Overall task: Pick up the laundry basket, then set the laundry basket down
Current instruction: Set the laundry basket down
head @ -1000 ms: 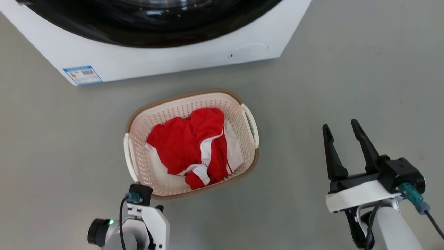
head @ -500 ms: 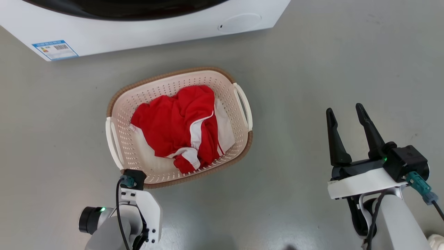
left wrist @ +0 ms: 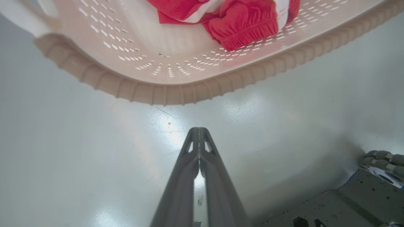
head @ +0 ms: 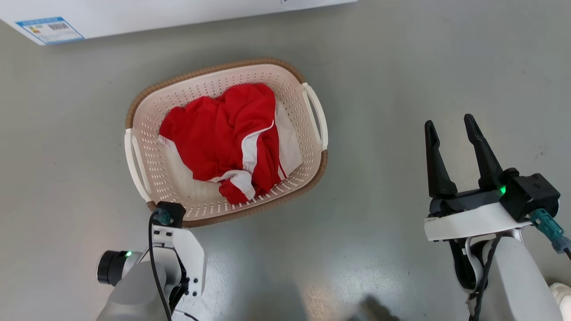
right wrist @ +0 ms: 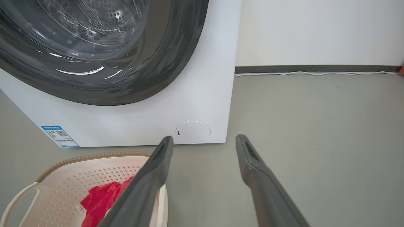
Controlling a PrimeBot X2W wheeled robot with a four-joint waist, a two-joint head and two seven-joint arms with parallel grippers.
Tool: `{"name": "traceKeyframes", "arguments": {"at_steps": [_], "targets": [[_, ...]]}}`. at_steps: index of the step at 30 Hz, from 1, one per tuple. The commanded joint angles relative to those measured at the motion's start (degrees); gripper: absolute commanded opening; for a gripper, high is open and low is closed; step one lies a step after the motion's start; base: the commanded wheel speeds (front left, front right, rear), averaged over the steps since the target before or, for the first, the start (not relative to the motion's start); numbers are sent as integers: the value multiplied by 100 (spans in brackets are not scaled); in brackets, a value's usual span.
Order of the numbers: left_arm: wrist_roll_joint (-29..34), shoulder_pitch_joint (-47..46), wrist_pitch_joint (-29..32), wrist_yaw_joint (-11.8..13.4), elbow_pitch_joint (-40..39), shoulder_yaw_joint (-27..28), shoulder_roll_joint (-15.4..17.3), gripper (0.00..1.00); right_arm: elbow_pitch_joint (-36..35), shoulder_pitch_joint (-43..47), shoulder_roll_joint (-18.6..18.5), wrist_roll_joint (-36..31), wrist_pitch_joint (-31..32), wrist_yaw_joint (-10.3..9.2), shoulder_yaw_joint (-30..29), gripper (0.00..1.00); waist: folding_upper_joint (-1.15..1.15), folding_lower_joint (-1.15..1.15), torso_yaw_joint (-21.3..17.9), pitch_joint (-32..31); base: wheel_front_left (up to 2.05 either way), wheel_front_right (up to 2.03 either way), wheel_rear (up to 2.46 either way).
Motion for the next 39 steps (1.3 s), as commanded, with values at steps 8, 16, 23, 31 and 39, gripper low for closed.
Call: {"name": "traceKeyframes", "arguments": {"at_steps": [8,16,23,31,39], "targets": [[-74,-191,-126,101,52,45,134,0,-155,-58,-21,79,-61,34,93,100,0,0,32,220,0,0,0],[-131,-296,-158,120,92,8,143,0,-112,-94,-21,104,-61,34,127,100,0,0,24,276,0,0,0],[-179,-323,-188,137,112,-14,165,0,-64,-98,-21,137,-61,34,160,100,0,0,10,237,0,0,0],[-246,-379,-279,167,127,-38,165,0,-31,-125,-21,153,-61,34,134,100,0,0,7,210,0,0,0],[-336,-431,-310,138,137,-68,110,0,-22,-112,-21,178,-61,34,136,100,0,0,7,217,0,0,0]]}}
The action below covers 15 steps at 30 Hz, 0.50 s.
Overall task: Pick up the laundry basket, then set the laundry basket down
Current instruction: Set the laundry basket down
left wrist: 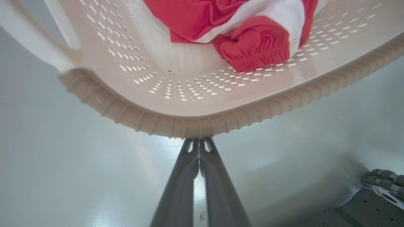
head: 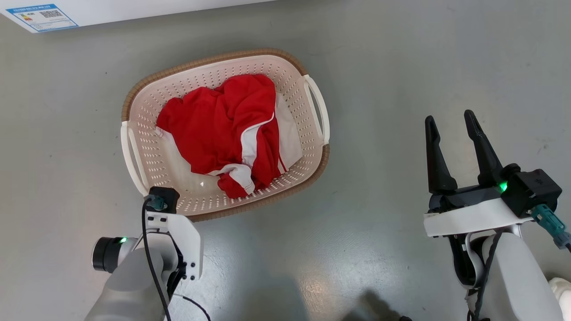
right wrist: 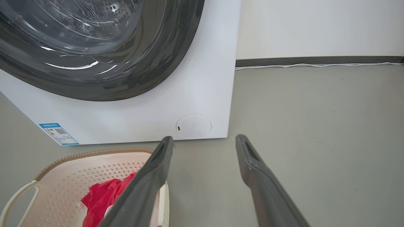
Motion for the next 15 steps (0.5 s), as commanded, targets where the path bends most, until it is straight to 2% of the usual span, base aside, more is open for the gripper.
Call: {"name": "traceKeyframes", "arguments": {"at_steps": [1,15], "targets": [[-45,-83,-88,35,-33,105,71,0,-76,-13,-21,51,-61,34,118,100,0,0,-1,9,0,0,0],[-141,-210,-148,45,-22,34,61,0,-48,-44,-21,57,-61,34,103,100,0,0,12,34,0,0,0]]}}
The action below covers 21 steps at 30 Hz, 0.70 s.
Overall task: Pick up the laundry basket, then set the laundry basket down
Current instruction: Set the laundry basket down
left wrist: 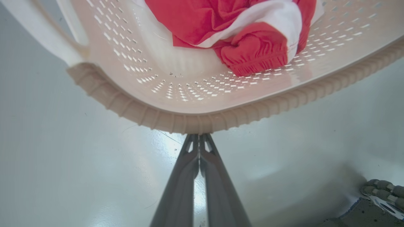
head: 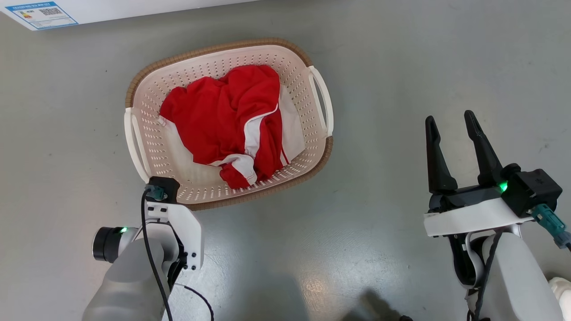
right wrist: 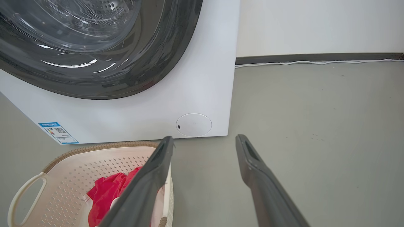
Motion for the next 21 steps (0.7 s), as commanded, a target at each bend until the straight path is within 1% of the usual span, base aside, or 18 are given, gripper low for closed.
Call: {"name": "traceKeyframes", "arguments": {"at_steps": [1,11,21], "targets": [[-43,-19,-73,47,-42,93,91,0,-78,-39,-21,19,-61,35,107,100,0,0,4,-1,0,0,0],[-84,-27,-94,75,-37,34,123,0,-74,-44,-21,19,-61,35,107,100,0,0,23,8,0,0,0],[-140,-97,-214,164,-35,-7,149,0,-70,-46,-21,17,-61,35,98,100,0,0,25,8,0,0,0]]}}
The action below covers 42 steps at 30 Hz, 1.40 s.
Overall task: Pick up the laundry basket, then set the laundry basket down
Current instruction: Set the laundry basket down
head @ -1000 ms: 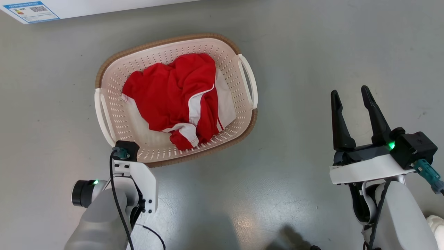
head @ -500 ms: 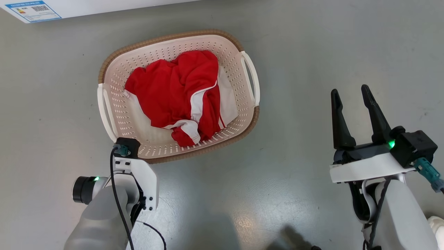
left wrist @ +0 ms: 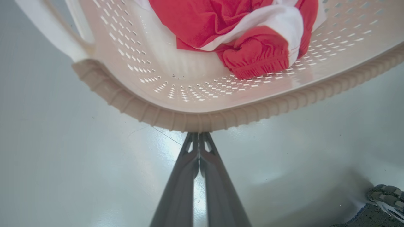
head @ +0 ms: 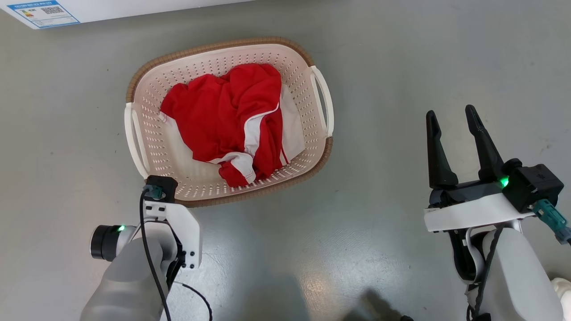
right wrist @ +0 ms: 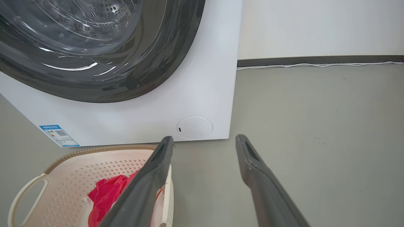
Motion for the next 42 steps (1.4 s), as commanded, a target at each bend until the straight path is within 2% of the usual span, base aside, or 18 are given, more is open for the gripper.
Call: {"name": "traceKeyframes", "arguments": {"at_steps": [1,26,33,42], "targets": [[-83,-86,-71,69,-37,97,123,0,-95,58,-21,16,-61,34,103,100,0,0,-3,-2,0,0,0],[-256,-17,43,130,-34,-34,158,0,-7,80,-21,56,-61,34,112,100,0,0,-1,-125,0,0,0],[-327,276,300,125,-33,-77,146,0,52,139,-21,41,-61,34,105,100,0,0,95,-334,0,0,0],[-473,597,240,133,-33,-55,67,0,180,229,-21,-69,-61,34,63,100,0,0,311,-770,0,0,0]]}}
